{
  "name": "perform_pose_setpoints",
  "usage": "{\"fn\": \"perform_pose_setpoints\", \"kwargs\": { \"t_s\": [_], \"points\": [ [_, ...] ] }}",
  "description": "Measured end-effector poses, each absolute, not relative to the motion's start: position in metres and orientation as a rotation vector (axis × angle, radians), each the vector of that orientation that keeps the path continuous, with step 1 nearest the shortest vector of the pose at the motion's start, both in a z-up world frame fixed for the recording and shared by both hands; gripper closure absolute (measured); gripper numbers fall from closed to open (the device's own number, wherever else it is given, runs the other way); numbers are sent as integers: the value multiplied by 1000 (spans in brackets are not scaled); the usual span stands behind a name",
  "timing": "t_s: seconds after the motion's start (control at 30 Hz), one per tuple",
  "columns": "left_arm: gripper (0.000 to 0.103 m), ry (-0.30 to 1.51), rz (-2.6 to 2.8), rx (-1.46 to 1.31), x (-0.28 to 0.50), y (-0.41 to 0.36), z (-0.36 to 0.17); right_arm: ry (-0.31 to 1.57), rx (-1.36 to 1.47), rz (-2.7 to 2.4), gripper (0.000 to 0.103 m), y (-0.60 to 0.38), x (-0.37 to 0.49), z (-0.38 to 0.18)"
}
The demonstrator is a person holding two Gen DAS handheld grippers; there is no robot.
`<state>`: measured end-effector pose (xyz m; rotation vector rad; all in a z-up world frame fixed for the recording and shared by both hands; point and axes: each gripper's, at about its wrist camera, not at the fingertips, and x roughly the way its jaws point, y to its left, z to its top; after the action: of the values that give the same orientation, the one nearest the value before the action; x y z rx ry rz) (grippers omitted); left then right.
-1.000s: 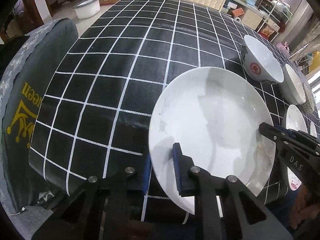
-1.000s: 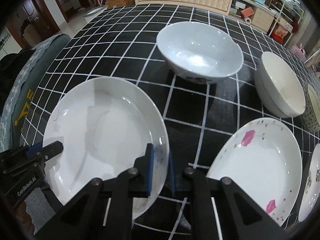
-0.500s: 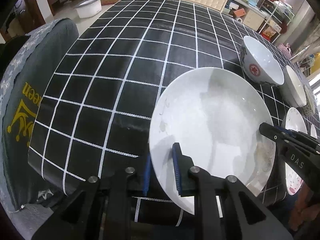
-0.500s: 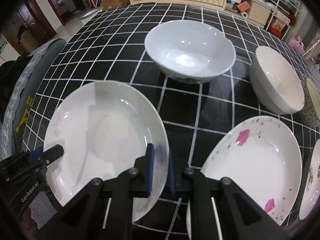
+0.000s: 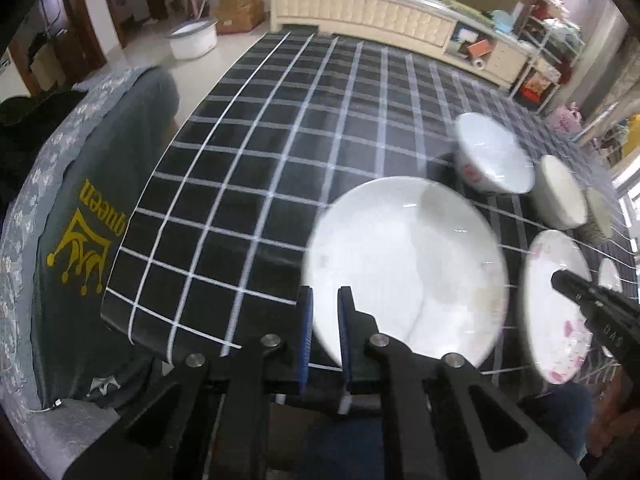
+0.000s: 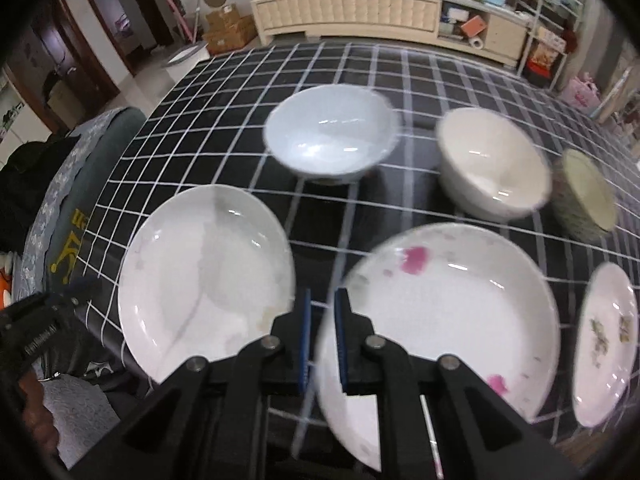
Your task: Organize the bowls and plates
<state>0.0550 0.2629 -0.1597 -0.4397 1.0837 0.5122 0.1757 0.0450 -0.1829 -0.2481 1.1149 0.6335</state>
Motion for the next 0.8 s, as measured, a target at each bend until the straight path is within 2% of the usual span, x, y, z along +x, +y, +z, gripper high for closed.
{"fn": "perform_pose_setpoints", "kwargs": {
  "t_s": [0.2,0.5,0.8],
  "points": [
    [92,1067,400,-393,75,212,-141,1103,-205,554,88,-11,176,-170],
    [92,1096,234,-361,108,139,-144,1098,-178,474,88,-72,183,-172],
    [92,1139,178,-355,138,123,-170,1128,-149,444,88,-101,206,-188]
  ]
}}
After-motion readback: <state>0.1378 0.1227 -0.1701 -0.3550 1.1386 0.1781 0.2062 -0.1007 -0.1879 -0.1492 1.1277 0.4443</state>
